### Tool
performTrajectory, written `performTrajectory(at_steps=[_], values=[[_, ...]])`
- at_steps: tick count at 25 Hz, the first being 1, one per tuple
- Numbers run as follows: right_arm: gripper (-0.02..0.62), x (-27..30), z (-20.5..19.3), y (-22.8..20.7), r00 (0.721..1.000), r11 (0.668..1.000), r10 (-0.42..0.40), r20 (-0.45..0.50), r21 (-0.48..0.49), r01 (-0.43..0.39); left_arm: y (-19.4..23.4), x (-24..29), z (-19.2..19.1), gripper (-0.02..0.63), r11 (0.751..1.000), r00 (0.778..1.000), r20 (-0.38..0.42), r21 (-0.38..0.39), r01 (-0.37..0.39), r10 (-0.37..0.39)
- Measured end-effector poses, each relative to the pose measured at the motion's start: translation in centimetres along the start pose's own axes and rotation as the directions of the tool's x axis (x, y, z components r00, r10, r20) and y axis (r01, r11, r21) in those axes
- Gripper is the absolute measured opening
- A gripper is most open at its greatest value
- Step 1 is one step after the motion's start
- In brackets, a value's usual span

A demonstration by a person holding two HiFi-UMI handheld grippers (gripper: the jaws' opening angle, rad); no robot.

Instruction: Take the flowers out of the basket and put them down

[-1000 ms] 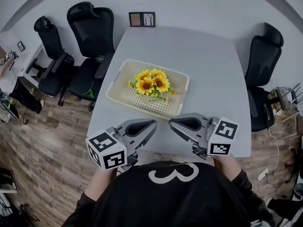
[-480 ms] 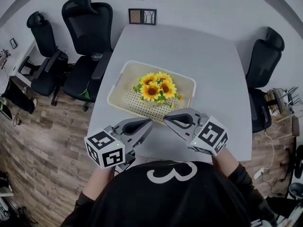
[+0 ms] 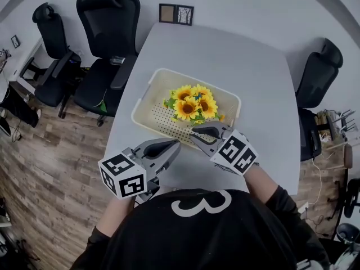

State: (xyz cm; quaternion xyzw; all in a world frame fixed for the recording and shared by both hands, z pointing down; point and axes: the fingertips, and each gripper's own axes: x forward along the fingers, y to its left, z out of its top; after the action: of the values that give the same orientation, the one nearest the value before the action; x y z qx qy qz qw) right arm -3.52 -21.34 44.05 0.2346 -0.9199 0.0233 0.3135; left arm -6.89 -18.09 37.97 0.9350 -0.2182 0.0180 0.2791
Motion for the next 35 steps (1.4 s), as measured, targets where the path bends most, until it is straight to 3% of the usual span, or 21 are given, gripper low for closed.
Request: performTrajectory(at_steps=[3, 8, 18, 25, 35], values=[[0.055, 1.0, -0.8, -0.6, 0.999, 0.999, -0.034, -0.015, -0.027, 0.033, 0.0, -0.1, -0.4, 0.012, 1.0, 1.0, 0.003, -0.015, 0.007, -0.007], [0.11, 3.0, -2.5, -0.8, 0.996, 1.0, 0.0, -0.092, -0.018, -0.002, 0.6, -0.5, -0.4, 0.012, 1.0, 1.0, 0.007, -0.027, -0.004, 0.004], [0.12, 5.5, -4.3, -2.4, 0.979, 1.0, 0.009, -0.202, -0.021, -0.014, 1.6, -1.5, -0.5, 0.012, 0.999, 0.999, 0.018, -0.042, -0.026, 0.027], [0.124, 6.4, -5.0, -3.5, 0.969, 0.998, -0.036, -0.245, -0.056, 0.022, 2.2, -1.7, -0.8, 0.012, 0.998, 0.999, 0.019, -0.056, -0.032, 0.033], [0.124, 7.4, -5.6, -5.4, 0.936, 0.977, -0.149, -0.319, -0.193, 0.09, 2.7, -1.8, -0.9, 0.012, 0.998, 0.999, 0.008, -0.06, -0.032, 0.033]])
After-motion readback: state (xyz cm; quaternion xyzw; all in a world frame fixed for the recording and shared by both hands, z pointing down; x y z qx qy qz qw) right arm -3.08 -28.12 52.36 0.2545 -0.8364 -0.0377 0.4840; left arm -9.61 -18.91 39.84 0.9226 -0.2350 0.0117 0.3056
